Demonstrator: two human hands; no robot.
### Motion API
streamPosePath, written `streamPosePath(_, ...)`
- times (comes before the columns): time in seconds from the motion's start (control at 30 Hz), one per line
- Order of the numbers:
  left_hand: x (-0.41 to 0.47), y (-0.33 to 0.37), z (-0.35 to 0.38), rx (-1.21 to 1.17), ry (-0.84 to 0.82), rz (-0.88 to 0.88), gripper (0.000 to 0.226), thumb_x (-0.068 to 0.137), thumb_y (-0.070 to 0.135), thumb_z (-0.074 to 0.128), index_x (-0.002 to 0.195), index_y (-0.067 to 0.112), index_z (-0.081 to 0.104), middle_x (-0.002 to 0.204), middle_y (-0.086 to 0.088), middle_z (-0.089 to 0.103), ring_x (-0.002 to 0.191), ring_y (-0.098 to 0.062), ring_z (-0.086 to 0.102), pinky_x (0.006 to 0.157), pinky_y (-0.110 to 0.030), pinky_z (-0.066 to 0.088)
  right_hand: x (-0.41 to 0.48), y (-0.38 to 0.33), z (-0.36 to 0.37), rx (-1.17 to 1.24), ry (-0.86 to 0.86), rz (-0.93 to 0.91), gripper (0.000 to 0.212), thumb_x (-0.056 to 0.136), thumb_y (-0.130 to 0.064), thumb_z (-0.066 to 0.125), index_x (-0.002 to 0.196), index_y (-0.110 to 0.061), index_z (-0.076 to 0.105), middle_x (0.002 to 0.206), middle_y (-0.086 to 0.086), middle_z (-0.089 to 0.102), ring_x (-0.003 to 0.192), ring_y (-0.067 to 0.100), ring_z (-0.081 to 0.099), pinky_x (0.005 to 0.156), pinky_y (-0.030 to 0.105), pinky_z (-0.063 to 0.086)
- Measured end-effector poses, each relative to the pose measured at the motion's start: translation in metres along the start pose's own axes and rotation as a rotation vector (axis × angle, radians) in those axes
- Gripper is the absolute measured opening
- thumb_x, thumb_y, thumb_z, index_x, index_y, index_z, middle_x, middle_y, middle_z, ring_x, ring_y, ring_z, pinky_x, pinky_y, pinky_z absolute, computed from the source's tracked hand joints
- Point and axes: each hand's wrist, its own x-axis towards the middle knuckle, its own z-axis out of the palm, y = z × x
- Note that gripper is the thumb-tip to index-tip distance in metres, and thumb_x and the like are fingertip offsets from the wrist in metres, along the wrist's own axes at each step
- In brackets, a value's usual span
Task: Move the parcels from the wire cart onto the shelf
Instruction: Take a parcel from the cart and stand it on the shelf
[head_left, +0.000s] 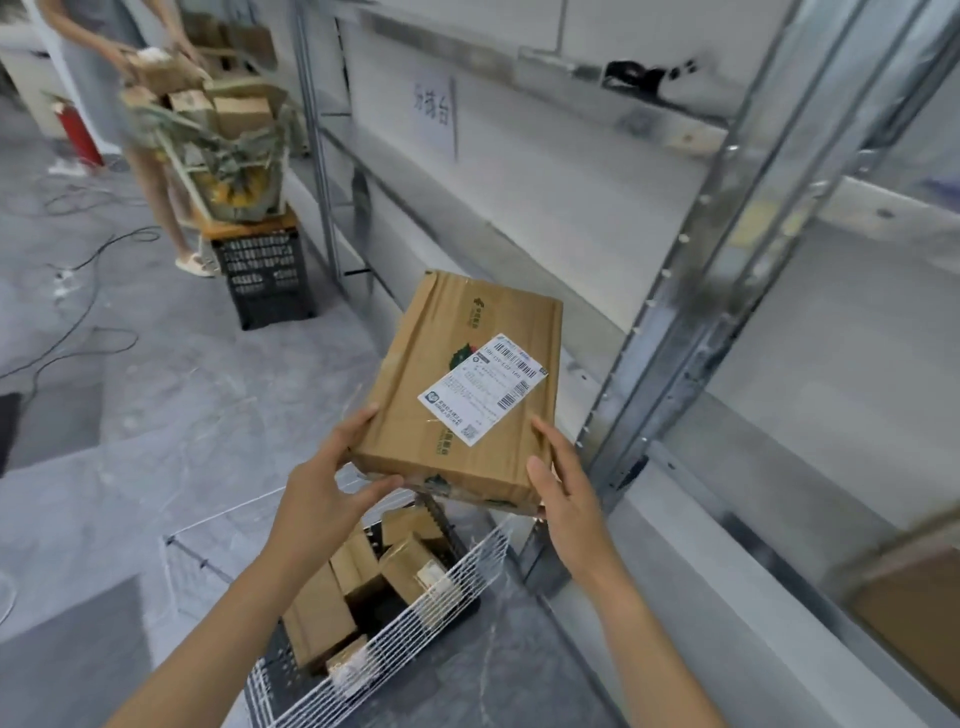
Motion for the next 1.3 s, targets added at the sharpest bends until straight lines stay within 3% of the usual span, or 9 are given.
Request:
streamPosePath(0.1, -0.017, 0.032, 0.028, -0.015, -0.009, 0.033, 0.074, 0.065, 0.034, 0.077, 0.124, 0.055, 0.037, 0.115, 0.013, 0.057, 0.101, -0.011, 0.057, 0.089, -0.03, 0.047, -0.027, -0.002, -0.039, -0.01, 0.035, -0.006, 0.044, 0.089, -0.055, 0.045, 0.133, -0.056, 0.041, 0.145, -0.03, 0.035, 0.138, 0.005, 0.035, 0.111, 0.047, 0.037)
streamPosePath(0.23, -0.041, 0.07, 0.073, -0.027, -0.056, 0.063, 0.077, 0.067, 0.025, 0.081, 0.123, 0.055, 0.039, 0.109, 0.009, 0.061, 0.1, -0.014, 0.06, 0.082, -0.028, 0.045, -0.071, -0.005, -0.099, -0.005, 0.092, -0.011, 0.037, 0.098, -0.042, 0.044, 0.131, -0.058, 0.04, 0.144, -0.03, 0.036, 0.136, 0.003, 0.037, 0.11, 0.044, 0.039)
streamPosePath(0.4, -0.071, 0.118, 0.123, -0.038, -0.113, 0.126, 0.082, 0.067, 0.023, 0.081, 0.106, 0.075, 0.031, 0.108, 0.007, 0.062, 0.096, -0.011, 0.06, 0.075, -0.027, 0.045, -0.13, 0.002, -0.161, -0.007, 0.136, -0.003, 0.057, 0.091, -0.03, 0.063, 0.134, -0.057, 0.036, 0.142, -0.025, 0.04, 0.12, -0.007, 0.049, 0.098, 0.027, 0.05)
streamPosePath(0.57, -0.087, 0.149, 0.167, -0.082, -0.181, 0.107, 0.073, 0.064, 0.025, 0.081, 0.105, 0.067, 0.037, 0.102, 0.008, 0.066, 0.092, -0.005, 0.06, 0.076, -0.027, 0.044, -0.161, 0.021, -0.2, -0.038, 0.24, -0.005, 0.082, 0.079, -0.02, 0.078, 0.137, -0.055, 0.033, 0.137, -0.041, 0.035, 0.13, 0.001, 0.043, 0.101, 0.039, 0.048)
streamPosePath(0.7, -0.083, 0.158, 0.201, -0.116, -0.294, 0.069, 0.069, 0.065, 0.025, 0.081, 0.112, 0.058, 0.042, 0.103, 0.01, 0.067, 0.095, -0.002, 0.061, 0.087, -0.033, 0.049, -0.173, 0.039, -0.223, -0.052, 0.318, -0.02, 0.078, 0.08, -0.026, 0.078, 0.137, -0.054, 0.033, 0.138, -0.043, 0.033, 0.131, -0.005, 0.038, 0.102, 0.035, 0.048)
streamPosePath(0.83, -0.057, 0.159, 0.23, -0.138, -0.425, 0.064, 0.065, 0.063, 0.033, 0.078, 0.111, 0.058, 0.042, 0.095, 0.008, 0.07, 0.095, -0.011, 0.065, 0.088, -0.035, 0.051, -0.173, 0.052, -0.234, 0.009, 0.421, 0.009, 0.07, 0.08, -0.03, 0.077, 0.133, -0.055, 0.039, 0.143, -0.023, 0.043, 0.124, -0.004, 0.049, 0.092, 0.025, 0.053)
streamPosePath(1.03, -0.009, 0.155, 0.274, -0.123, -0.539, 0.099, 0.067, 0.069, 0.015, 0.081, 0.106, 0.058, 0.047, 0.098, 0.004, 0.069, 0.091, -0.021, 0.066, 0.087, -0.048, 0.053, -0.155, 0.074, -0.243, 0.001, 0.531, 0.121, 0.064, 0.081, -0.043, 0.074, 0.131, -0.057, 0.038, 0.135, -0.023, 0.052, 0.118, -0.002, 0.054, 0.098, 0.027, 0.049)
streamPosePath(1.13, 0.008, 0.151, 0.288, -0.123, -0.548, 0.1, 0.064, 0.067, 0.009, 0.082, 0.109, 0.047, 0.051, 0.094, 0.0, 0.07, 0.087, -0.02, 0.067, 0.085, -0.048, 0.054, -0.142, 0.082, -0.243, -0.001, 0.558, 0.179, 0.062, 0.084, -0.035, 0.073, 0.132, -0.053, 0.038, 0.126, -0.028, 0.054, 0.111, -0.004, 0.056, 0.095, 0.023, 0.049)
streamPosePath(1.3, 0.027, 0.149, 0.31, -0.094, -0.603, 0.113, 0.067, 0.068, 0.008, 0.082, 0.1, 0.055, 0.047, 0.09, 0.0, 0.071, 0.084, -0.02, 0.067, 0.082, -0.042, 0.054, -0.13, 0.092, -0.245, 0.018, 0.587, 0.246, 0.062, 0.086, -0.027, 0.072, 0.133, -0.047, 0.036, 0.125, -0.032, 0.05, 0.109, -0.017, 0.05, 0.095, 0.016, 0.046)
